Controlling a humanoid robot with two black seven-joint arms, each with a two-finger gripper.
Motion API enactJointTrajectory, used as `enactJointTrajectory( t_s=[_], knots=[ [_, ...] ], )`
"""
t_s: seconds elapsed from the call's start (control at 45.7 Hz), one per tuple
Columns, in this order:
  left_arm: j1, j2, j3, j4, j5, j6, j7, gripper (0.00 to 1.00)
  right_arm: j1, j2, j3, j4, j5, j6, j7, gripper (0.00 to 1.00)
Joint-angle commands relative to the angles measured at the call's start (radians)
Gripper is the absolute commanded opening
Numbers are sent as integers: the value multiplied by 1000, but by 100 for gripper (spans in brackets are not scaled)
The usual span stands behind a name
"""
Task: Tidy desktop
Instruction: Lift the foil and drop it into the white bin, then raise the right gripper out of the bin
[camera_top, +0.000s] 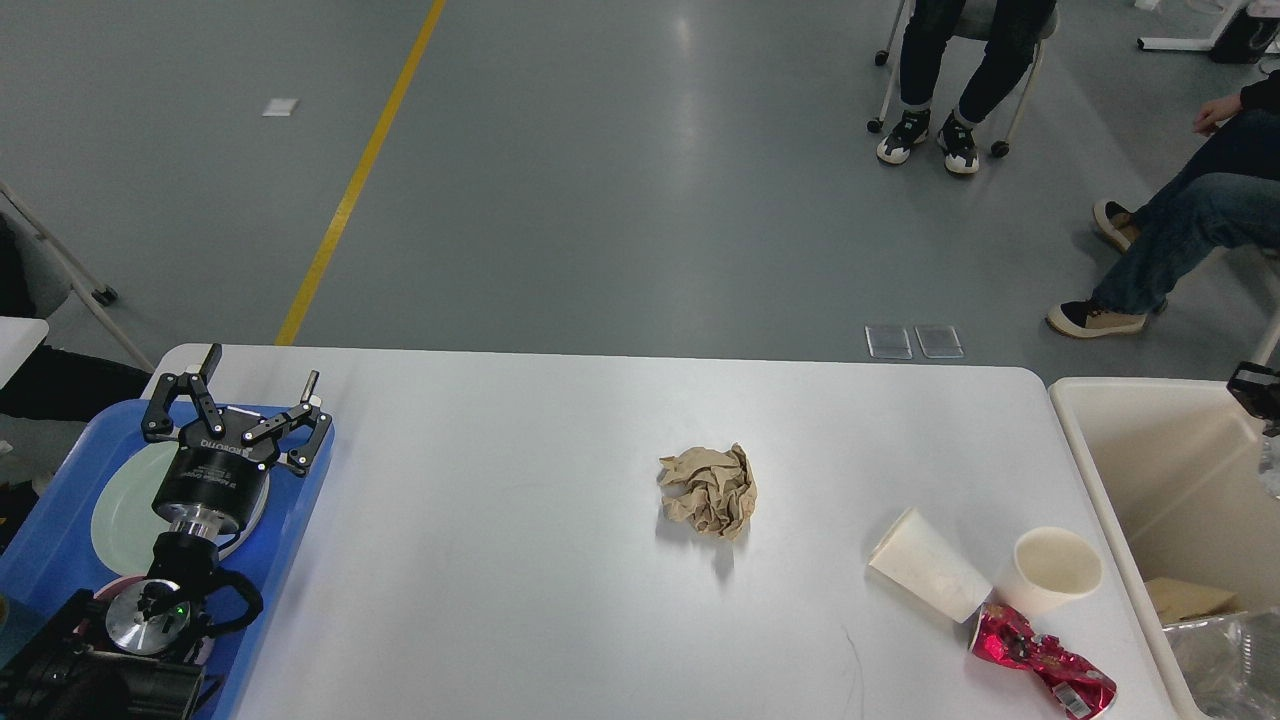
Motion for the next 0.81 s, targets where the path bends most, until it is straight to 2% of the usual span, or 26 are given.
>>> enactJointTrajectory(
  t_s=[0.0, 0.219, 0.459, 0.722, 0.787],
  knots=[
    [-1, 0, 0, 0, 0, 0, 0, 96, -202, -8, 68, -193, 4, -4, 0, 0],
    [-1, 0, 0, 0, 0, 0, 2, 96, -494, 3, 269, -451, 4, -16, 0, 0],
    [-1, 0, 0, 0, 0, 0, 0, 96, -741, 104, 329, -640, 15, -128, -2, 0],
    [-1, 0, 0, 0, 0, 0, 0, 96, -830, 174, 357, -669, 14, -203, -2, 0],
    [-1, 0, 0, 0, 0, 0, 0, 96, -848, 208, 354, -669, 14, -223, -2, 7]
  ],
)
